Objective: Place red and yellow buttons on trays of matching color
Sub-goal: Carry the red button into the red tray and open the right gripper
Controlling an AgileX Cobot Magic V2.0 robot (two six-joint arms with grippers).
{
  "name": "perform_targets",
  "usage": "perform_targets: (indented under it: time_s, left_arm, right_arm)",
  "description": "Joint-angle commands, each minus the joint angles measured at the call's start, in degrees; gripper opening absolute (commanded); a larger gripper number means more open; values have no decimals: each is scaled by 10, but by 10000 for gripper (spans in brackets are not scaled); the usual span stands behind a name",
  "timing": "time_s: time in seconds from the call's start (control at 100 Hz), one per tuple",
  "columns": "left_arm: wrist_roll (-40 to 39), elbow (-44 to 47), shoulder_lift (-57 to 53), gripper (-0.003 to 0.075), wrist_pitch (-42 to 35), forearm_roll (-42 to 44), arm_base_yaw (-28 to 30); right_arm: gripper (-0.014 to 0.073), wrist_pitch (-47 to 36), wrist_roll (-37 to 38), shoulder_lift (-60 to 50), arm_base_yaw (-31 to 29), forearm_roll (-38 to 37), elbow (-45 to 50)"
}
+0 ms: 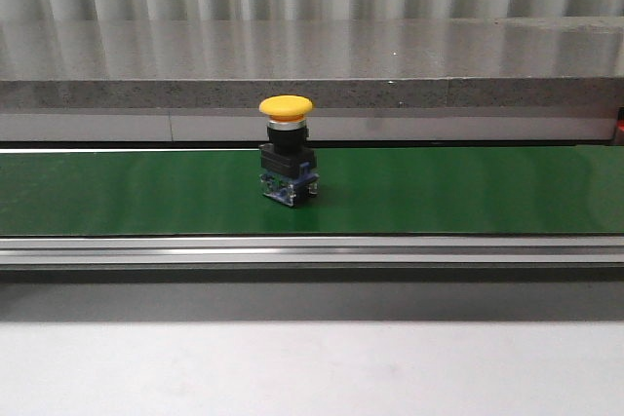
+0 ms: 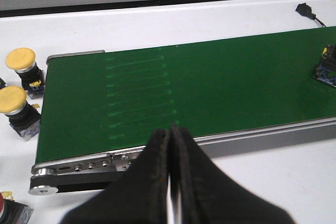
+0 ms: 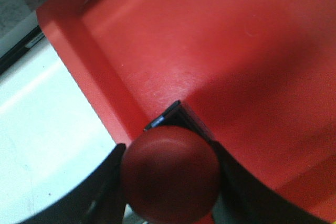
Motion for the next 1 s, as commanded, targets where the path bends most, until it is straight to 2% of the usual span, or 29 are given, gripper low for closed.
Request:
perform_targets:
  time_s: [0.0,0.26,0.35,0.42,0.52,0.59,0.75,0.99]
  left_arm:
    - [1,-15,1,-20,-43,-10,-5]
    - [1,-15,1,-20,-43,-10,-5]
    - [1,-15,1,-20,-43,-10,-5]
    - [1,-15,1,-20,-43,-10,-5]
    - [1,-15,1,-20,-43,-10,-5]
    - [1,-15,1,-20,-43,-10,-5]
    - [1,-15,1,-20,-43,-10,-5]
    - [1,-15,1,-20,-43,-10,-5]
  right_arm:
    - [171,-43,2,-16,-4,6,-20]
    - [176,-44,1,10,-4,13,-20]
    - [206,-42,1,17,-4,13,-20]
    - [288,-38,1,19,-4,15,-20]
    - [482,-33,1,18,-4,16,-20]
    - [556,-26,1,13,-4,16,-20]
    - [561,0,1,-14,-4,4,-10]
    - [561,-25,-30,-118,-3,-10,75]
